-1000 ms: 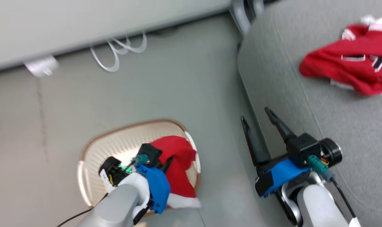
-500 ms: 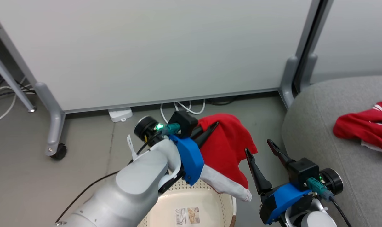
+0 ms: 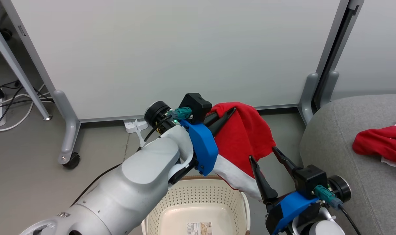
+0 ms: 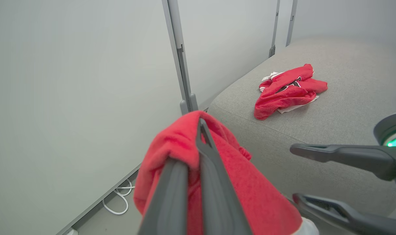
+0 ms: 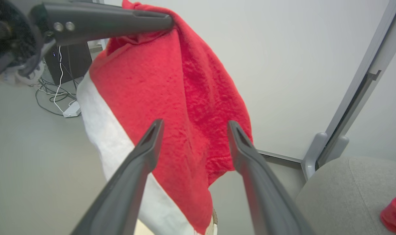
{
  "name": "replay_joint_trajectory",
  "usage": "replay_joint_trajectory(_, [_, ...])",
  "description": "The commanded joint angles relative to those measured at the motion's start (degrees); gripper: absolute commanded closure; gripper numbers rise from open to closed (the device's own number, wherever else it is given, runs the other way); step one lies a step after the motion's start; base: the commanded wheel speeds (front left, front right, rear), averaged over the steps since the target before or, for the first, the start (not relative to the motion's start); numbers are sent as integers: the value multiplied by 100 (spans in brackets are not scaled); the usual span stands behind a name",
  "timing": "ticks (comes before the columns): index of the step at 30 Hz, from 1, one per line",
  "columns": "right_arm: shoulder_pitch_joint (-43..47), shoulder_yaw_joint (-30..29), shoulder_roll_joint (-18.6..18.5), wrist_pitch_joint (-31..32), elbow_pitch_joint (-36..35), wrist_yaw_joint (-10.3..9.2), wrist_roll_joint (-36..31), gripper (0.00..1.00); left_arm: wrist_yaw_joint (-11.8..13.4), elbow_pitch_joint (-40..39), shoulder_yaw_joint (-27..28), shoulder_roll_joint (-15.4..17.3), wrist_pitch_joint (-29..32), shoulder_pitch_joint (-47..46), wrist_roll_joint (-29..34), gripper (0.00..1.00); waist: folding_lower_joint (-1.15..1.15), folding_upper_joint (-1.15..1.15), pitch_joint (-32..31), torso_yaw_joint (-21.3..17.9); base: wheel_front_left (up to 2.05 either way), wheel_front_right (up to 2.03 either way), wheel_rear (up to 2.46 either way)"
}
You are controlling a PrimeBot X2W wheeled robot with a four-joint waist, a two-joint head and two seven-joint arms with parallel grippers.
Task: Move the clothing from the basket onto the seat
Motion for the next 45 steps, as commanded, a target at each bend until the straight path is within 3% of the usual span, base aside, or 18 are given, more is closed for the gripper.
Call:
replay_joint_trajectory(1, [81, 15, -10, -19, -2, -4, 8, 0, -20, 27, -28, 0, -34, -59, -37, 100, 0, 0, 5, -18, 0, 0, 0])
replay_joint_trajectory(13, [8, 130, -10, 12, 44, -4, 41, 0, -20, 55, -160, -5, -111, -29, -231, 100, 0, 0, 76, -88, 0, 0, 0])
replay_joint_trajectory(21, [-604, 490, -50, 178, 327, -4, 82, 0, -20, -17, -191, -4, -129, 36, -523, 100, 0, 0, 154, -121, 0, 0, 0])
replay_joint_trajectory(31, [-1586, 561, -75, 351, 1422, -4, 282, 0, -20, -188, -213, -2, -102, 11, -879, 100, 0, 0, 192, -65, 0, 0, 0])
replay_joint_trajectory(45, [-2560, 1394, -32, -23, 2987, -4, 1011, 0, -20, -474, -265, -3, -58, 65, -1055, 100, 0, 0, 150, -56, 0, 0, 0])
